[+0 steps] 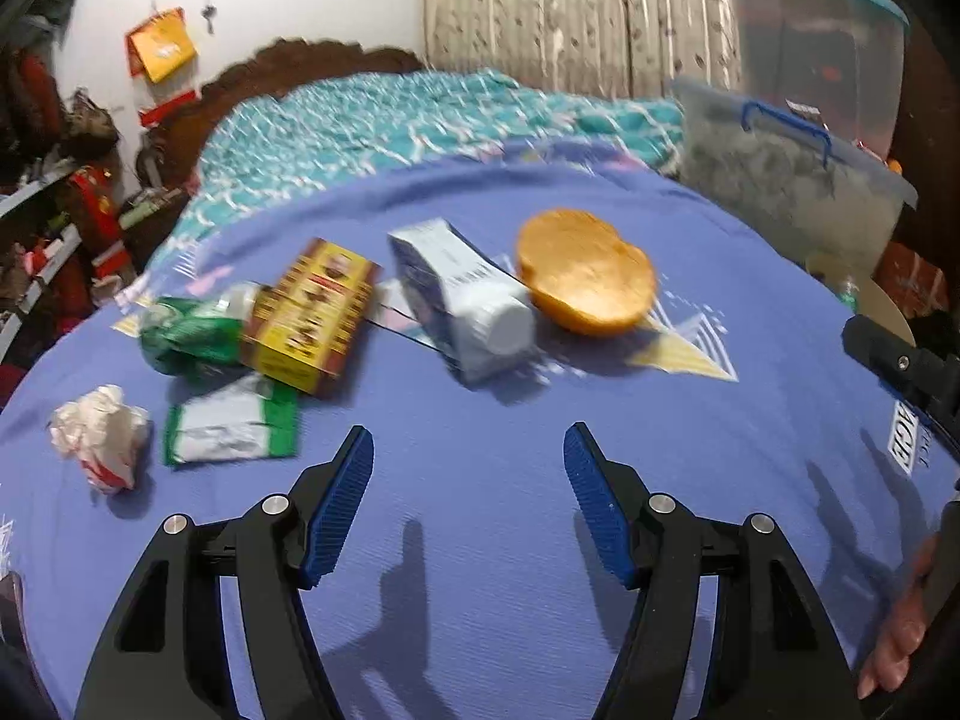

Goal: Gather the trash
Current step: 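Move both grippers back over the bed toward the remaining trash, then grasp the crumpled white-red paper bag with the left gripper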

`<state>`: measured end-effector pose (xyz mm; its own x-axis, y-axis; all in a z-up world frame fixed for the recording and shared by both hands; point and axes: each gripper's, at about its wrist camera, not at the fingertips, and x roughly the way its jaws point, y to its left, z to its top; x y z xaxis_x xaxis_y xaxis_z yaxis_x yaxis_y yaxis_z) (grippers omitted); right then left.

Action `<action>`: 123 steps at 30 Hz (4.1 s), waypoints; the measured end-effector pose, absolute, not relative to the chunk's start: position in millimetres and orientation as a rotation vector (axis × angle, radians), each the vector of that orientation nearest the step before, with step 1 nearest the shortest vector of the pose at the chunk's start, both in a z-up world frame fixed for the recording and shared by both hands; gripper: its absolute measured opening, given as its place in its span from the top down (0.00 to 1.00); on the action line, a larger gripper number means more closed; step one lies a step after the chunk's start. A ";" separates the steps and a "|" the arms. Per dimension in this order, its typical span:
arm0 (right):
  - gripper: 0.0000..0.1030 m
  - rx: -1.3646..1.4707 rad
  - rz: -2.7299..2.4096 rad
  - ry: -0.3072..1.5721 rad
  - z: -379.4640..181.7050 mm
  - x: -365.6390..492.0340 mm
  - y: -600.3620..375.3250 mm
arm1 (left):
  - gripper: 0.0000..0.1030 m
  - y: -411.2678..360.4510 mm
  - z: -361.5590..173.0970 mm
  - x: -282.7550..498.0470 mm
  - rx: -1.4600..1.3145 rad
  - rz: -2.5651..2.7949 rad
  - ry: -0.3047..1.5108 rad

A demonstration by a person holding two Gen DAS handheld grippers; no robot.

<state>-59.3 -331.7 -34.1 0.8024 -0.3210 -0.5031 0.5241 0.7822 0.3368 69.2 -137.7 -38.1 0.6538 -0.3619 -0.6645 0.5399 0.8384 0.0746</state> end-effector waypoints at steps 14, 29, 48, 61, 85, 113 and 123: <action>0.04 0.077 -0.478 0.247 -6.2 -59.0 -247.4 | 0.08 -72.6 -5.5 21.8 0.041 -0.372 0.264; 0.03 0.081 -0.536 0.270 -7.8 -58.5 -248.7 | 0.08 -75.4 -4.2 21.3 0.058 -0.304 0.275; 0.03 0.121 -0.729 0.357 -10.6 -52.7 -267.9 | 0.08 -85.4 -10.4 33.4 0.096 -0.289 0.360; 0.03 0.182 -0.790 0.362 -16.2 -58.6 -279.2 | 0.08 -87.8 -11.2 29.2 0.102 -0.340 0.332; 0.03 0.104 -0.505 0.268 -7.8 -62.1 -250.5 | 0.08 -58.7 -11.4 46.8 -0.038 -0.161 0.423; 0.44 0.352 0.209 0.804 -46.3 86.3 -186.9 | 0.10 105.9 -18.3 162.8 -0.432 -0.103 0.874; 0.29 0.337 0.182 0.875 -68.8 154.5 -149.5 | 0.09 72.9 -51.1 217.9 -0.396 -0.142 1.018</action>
